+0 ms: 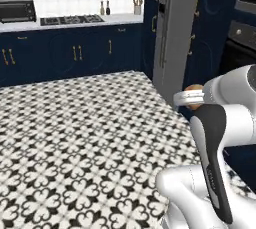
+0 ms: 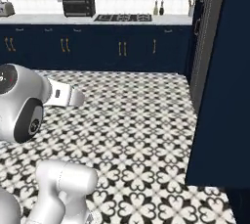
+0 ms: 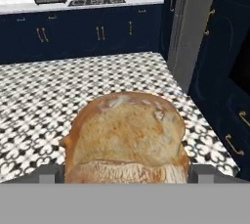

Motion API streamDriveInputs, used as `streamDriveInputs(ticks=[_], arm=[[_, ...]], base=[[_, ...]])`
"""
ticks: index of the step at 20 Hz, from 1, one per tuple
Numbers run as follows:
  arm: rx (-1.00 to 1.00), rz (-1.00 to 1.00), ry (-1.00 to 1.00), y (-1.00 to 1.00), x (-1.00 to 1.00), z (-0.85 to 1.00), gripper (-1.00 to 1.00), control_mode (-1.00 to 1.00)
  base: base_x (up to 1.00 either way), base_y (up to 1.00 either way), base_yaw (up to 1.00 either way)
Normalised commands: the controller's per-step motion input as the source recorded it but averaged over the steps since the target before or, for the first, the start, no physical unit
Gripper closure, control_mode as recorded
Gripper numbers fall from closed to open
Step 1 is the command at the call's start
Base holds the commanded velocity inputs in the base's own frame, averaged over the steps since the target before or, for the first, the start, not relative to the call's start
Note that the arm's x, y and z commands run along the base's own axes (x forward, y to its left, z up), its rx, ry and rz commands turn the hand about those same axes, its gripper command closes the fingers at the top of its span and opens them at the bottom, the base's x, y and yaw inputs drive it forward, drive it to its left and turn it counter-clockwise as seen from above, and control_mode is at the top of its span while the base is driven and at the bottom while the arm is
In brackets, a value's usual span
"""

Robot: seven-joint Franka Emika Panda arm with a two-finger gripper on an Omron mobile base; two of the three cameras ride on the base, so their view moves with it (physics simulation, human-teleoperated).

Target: Open the cabinet, pick up the bread from the cabinet and place it in the basket. Then move the basket to the dining counter.

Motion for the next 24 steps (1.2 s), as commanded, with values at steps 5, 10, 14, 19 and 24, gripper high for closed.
streamDriveInputs(ticks=[5,10,14,19,24], arm=[[0.0,0.0,0.0,0.0,0.0,0.0,1.0,1.0],[0.0,0.0,0.0,0.0,0.0,0.0,1.0,1.0],[0.0,0.0,0.0,0.0,0.0,0.0,1.0,1.0],[0.0,0.0,0.0,0.0,0.0,0.0,1.0,1.0],[0.0,0.0,0.0,0.0,0.0,0.0,1.0,1.0]], base=[[0.0,-0.05,1.0],[0.0,-0.05,1.0],[0.0,-0.04,1.0],[0.0,-0.05,0.99],[0.66,0.0,0.72]])
